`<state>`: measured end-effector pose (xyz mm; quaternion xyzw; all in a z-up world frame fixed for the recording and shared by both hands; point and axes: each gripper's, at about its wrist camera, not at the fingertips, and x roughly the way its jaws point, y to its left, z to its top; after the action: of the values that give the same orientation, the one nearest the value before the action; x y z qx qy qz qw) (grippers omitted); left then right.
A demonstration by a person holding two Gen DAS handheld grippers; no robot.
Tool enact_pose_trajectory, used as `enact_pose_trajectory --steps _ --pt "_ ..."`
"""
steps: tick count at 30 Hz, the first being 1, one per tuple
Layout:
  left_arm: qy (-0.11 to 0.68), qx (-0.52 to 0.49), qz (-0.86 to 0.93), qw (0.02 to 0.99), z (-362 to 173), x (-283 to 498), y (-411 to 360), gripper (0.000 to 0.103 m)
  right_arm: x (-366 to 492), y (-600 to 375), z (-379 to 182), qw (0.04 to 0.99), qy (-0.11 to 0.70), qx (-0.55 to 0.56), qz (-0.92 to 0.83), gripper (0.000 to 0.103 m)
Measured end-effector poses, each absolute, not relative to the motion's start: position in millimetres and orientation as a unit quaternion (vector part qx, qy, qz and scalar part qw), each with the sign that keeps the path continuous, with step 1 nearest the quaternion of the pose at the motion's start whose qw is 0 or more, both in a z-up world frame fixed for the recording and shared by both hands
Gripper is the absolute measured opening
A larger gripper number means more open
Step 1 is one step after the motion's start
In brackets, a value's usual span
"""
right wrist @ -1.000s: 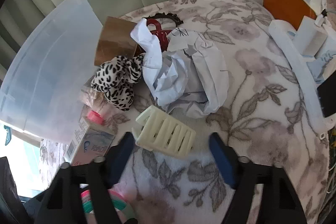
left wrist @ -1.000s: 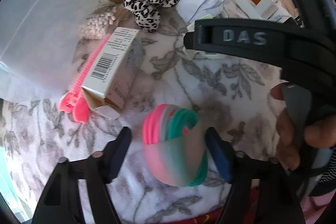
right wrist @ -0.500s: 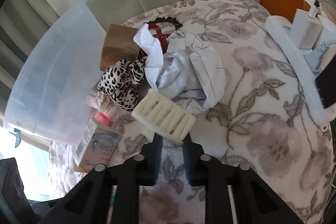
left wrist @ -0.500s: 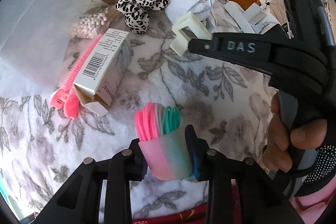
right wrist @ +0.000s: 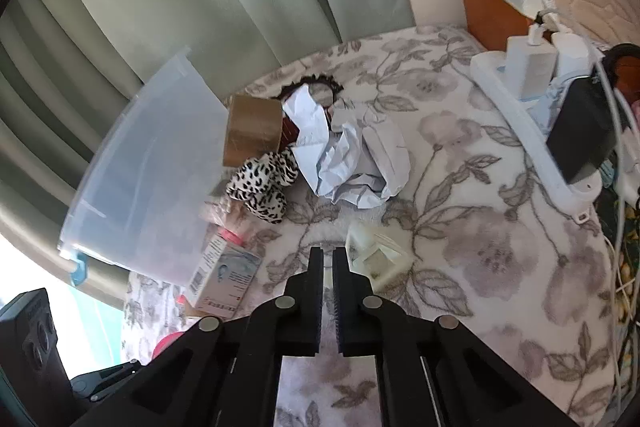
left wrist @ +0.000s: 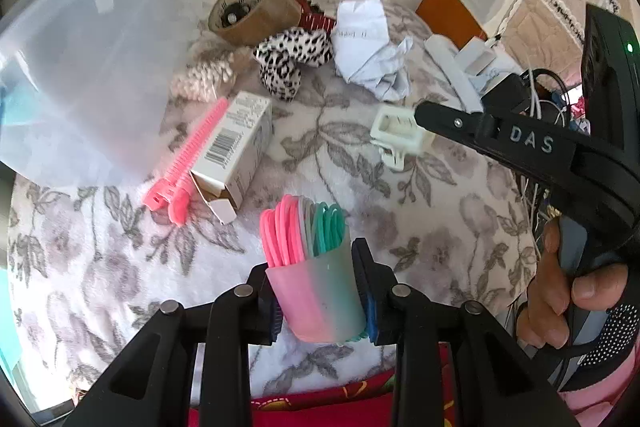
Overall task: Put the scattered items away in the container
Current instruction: 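Grasp the cream plastic clip with the right gripper while the left holds the hair ties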
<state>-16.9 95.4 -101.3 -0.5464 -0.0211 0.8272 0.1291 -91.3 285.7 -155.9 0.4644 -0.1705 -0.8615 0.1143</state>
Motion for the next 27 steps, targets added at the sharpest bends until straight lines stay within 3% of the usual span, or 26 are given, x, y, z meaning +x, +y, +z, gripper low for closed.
enact_pose_trajectory --steps 15,24,26,27 --pt "-0.044 -0.487 0.862 0.132 -72.6 -7.5 81.0 0.032 -56.1 290.1 -111.2 0.119 -0.183 0.411 -0.885 0.003" --pt "-0.057 -0.482 0.866 0.12 -69.6 -8.2 65.9 0.032 -54.4 304.9 -128.4 0.076 -0.17 0.434 -0.882 0.007" --pt "-0.062 -0.482 0.866 0.117 -70.6 -10.5 62.9 0.032 -55.5 305.5 -132.4 0.076 -0.164 0.439 -0.88 0.01" --pt "-0.064 -0.483 0.866 0.116 -71.2 -11.7 61.3 0.032 -56.5 304.9 -134.5 0.077 -0.161 0.443 -0.879 0.021"
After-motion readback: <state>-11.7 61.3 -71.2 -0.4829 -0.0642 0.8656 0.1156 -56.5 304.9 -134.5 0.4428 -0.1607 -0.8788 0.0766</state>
